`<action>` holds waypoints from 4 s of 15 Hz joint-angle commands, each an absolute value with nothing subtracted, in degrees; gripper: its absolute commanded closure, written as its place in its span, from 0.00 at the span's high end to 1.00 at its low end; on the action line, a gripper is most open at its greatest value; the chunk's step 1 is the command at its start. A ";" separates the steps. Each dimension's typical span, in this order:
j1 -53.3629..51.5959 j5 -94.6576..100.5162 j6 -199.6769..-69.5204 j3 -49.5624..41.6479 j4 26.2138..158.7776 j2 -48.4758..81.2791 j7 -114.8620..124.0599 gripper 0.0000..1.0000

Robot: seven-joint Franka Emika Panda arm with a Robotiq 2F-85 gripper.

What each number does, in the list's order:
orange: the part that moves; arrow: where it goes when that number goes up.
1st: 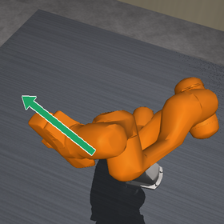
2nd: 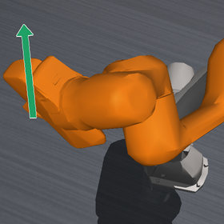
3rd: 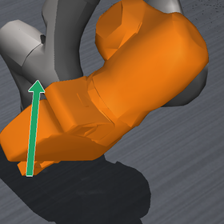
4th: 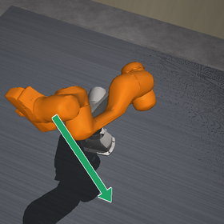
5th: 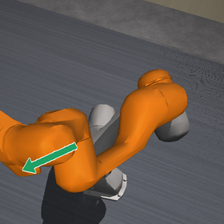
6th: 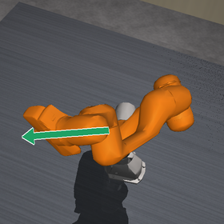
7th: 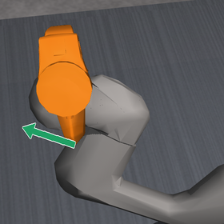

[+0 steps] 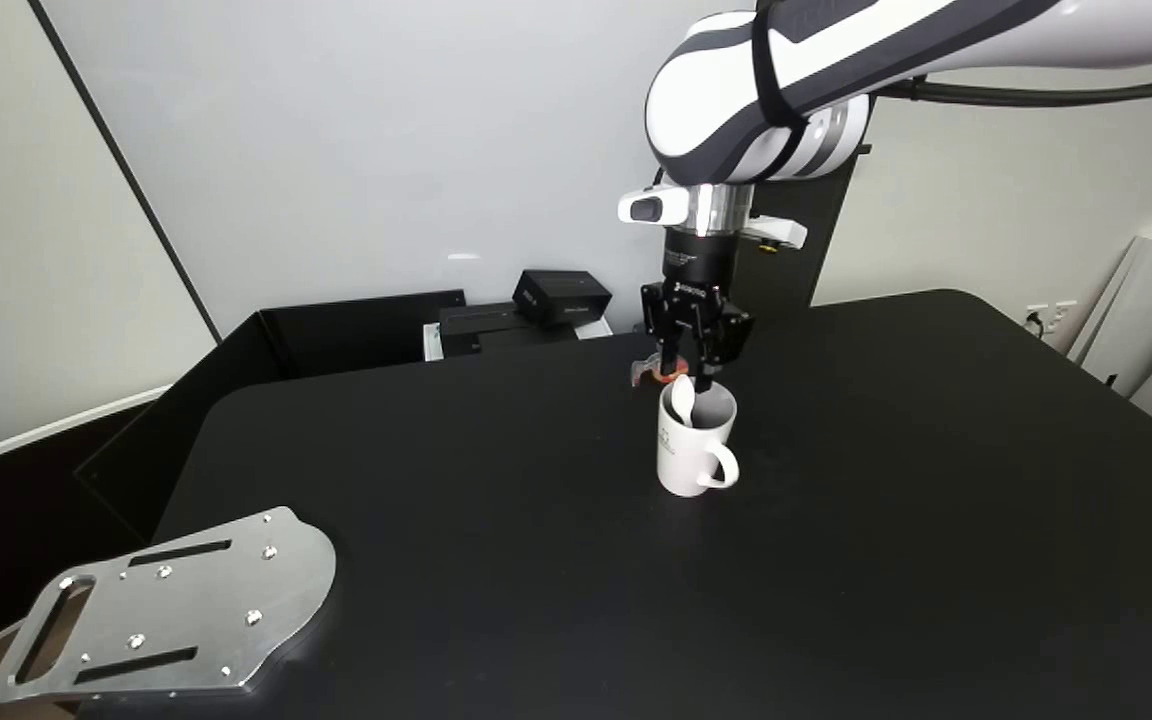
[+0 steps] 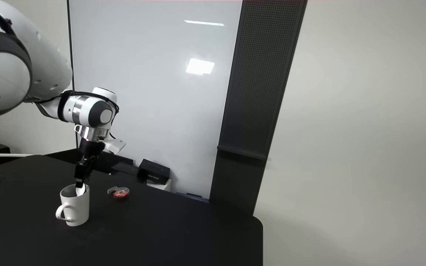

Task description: Remove the white spoon from the mug and place it on the table

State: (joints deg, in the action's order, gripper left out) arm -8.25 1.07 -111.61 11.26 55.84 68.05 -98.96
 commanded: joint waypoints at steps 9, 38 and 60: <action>-9.15 1.71 -109.18 10.06 50.02 69.73 -96.09 0.01; -4.29 0.96 -87.87 6.64 36.61 67.98 -93.68 0.01; 5.93 0.67 -91.61 6.18 36.88 80.85 -99.24 0.01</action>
